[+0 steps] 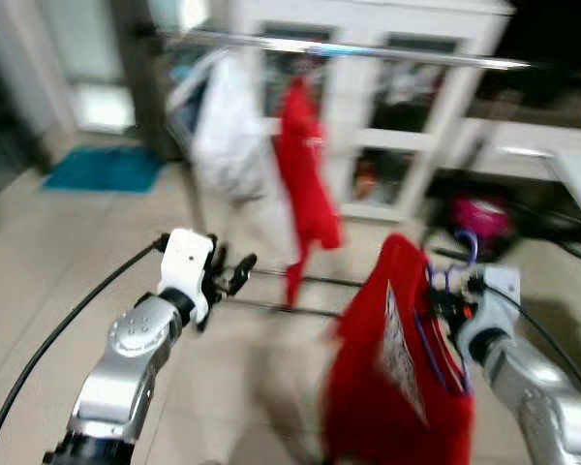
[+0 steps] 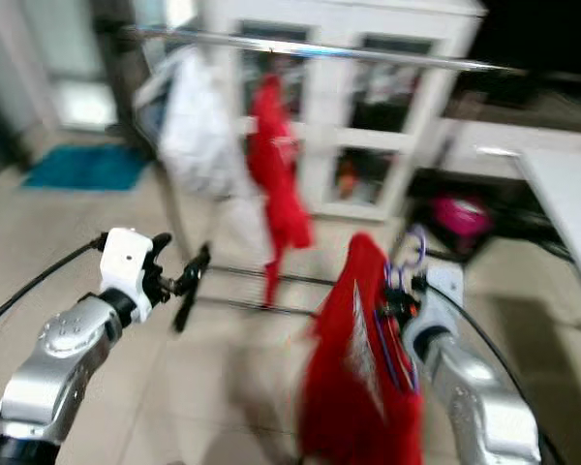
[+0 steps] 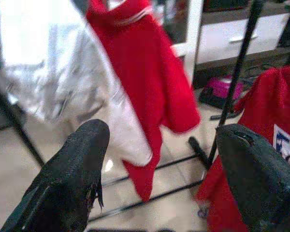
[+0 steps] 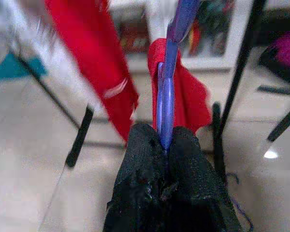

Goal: Hang hanger

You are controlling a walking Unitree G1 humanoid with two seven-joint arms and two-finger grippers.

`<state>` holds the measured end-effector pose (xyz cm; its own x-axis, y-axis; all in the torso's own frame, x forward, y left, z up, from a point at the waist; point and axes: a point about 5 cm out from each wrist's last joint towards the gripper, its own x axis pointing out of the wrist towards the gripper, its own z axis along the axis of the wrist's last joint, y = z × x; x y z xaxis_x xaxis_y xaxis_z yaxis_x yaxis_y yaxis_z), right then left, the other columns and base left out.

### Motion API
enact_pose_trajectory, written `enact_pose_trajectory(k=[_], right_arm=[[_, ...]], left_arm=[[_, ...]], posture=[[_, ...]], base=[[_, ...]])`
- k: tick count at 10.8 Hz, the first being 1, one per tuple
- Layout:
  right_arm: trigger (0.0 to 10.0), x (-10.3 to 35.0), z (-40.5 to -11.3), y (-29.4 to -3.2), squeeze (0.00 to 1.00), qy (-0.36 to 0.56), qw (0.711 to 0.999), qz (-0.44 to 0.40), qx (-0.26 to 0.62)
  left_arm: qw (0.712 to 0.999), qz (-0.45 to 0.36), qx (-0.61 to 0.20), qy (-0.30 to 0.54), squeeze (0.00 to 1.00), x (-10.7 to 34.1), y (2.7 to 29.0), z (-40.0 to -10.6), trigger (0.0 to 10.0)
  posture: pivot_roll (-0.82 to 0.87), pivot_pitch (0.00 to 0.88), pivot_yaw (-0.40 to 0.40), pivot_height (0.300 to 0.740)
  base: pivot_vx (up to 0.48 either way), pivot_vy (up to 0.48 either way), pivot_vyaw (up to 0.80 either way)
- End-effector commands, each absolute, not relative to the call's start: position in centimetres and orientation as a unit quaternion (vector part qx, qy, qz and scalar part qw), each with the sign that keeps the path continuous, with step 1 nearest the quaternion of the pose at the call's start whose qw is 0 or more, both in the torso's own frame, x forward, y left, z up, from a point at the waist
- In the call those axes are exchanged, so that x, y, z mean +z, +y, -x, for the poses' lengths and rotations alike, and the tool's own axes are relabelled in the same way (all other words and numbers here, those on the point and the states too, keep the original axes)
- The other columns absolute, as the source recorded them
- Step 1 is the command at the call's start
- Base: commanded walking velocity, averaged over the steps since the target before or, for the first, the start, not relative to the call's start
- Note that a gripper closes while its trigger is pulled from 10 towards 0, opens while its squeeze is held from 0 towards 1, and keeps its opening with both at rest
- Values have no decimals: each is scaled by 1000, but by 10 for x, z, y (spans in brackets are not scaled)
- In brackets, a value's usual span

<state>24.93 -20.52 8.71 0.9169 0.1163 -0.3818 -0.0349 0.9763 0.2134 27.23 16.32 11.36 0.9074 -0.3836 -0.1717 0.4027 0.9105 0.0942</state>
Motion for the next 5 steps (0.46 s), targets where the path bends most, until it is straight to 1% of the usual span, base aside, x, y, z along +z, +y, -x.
enact_pose_trajectory(k=[1, 2, 4, 5], right_arm=[[10000, 103, -254, -207, 0, 152, 983, -99, 26], [10000, 108, -261, -201, 0, 126, 987, -97, 22], [10000, 108, -269, -187, 0, 122, 989, -69, 40], [10000, 113, -273, -176, 0, 109, 986, -101, 79]], left_arm=[[975, -65, -207, 56, 0, 123, 158, -278, 10000], [975, -68, -205, 49, 0, 126, 157, -281, 10000], [975, -71, -207, 43, 0, 131, 157, -282, 10000], [975, -70, -208, 42, 0, 133, 158, -282, 10000]], posture=[[-102, 0, 1, 740], [-92, 0, -1, 740], [-88, 0, -5, 740], [-75, 0, -18, 740]], base=[[352, 0, -800], [364, 0, 0], [364, 0, 0], [368, 0, 0]])
